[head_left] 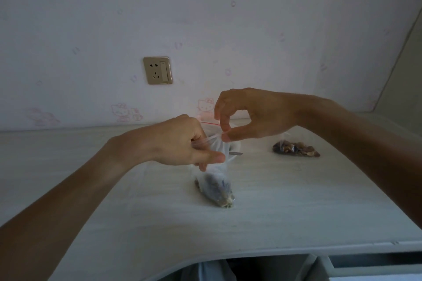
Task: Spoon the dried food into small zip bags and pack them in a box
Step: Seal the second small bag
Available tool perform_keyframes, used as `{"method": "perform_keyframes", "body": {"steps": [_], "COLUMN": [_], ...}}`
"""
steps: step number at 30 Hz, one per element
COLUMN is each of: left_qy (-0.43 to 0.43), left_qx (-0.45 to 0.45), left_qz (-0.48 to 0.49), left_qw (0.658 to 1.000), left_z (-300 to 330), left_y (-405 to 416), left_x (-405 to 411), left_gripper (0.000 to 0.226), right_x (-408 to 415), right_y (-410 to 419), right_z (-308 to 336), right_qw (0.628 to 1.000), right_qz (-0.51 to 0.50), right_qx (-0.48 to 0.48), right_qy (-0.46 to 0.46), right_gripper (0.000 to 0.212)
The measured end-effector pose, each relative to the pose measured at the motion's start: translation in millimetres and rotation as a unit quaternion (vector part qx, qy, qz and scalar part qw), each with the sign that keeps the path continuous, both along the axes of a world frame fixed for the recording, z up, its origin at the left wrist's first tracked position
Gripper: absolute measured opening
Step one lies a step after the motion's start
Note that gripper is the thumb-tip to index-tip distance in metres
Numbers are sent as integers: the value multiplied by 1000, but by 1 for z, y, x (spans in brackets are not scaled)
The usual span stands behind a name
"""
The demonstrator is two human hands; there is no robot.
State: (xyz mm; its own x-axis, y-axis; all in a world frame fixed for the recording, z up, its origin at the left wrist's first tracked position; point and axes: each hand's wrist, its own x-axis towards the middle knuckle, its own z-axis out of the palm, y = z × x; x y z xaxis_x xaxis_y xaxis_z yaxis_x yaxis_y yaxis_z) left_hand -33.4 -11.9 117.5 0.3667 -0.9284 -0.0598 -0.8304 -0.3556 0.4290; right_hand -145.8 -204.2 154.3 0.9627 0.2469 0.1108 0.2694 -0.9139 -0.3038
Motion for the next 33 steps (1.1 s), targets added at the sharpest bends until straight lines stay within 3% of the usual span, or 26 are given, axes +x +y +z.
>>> {"method": "perform_keyframes", "body": {"steps": [4,16,25,30,33], "left_qy": [-6,57,-57,-128,-91], "left_qx": [0,44,96,40,-50], "left_qz": [21,-3,-14,-31,-35], "left_qw": [1000,997,994,990,994], "left_z": [-2,0,4,17,25], "left_y": [-7,-11,-14,0,7], "left_x": [0,0,-8,-3,5], "left_gripper": [40,21,41,46,37], "right_x": [-2,-9,3,2,1], "right_y": [8,21,23,3,-6], "right_z": [-1,-3,1,12,17], "right_qw": [998,998,965,983,989], "right_qz": [37,62,35,14,2], "right_qx": [43,-7,-260,-181,-146], "right_qy": [25,29,-11,-2,-8], "right_gripper": [11,14,23,23,18]}}
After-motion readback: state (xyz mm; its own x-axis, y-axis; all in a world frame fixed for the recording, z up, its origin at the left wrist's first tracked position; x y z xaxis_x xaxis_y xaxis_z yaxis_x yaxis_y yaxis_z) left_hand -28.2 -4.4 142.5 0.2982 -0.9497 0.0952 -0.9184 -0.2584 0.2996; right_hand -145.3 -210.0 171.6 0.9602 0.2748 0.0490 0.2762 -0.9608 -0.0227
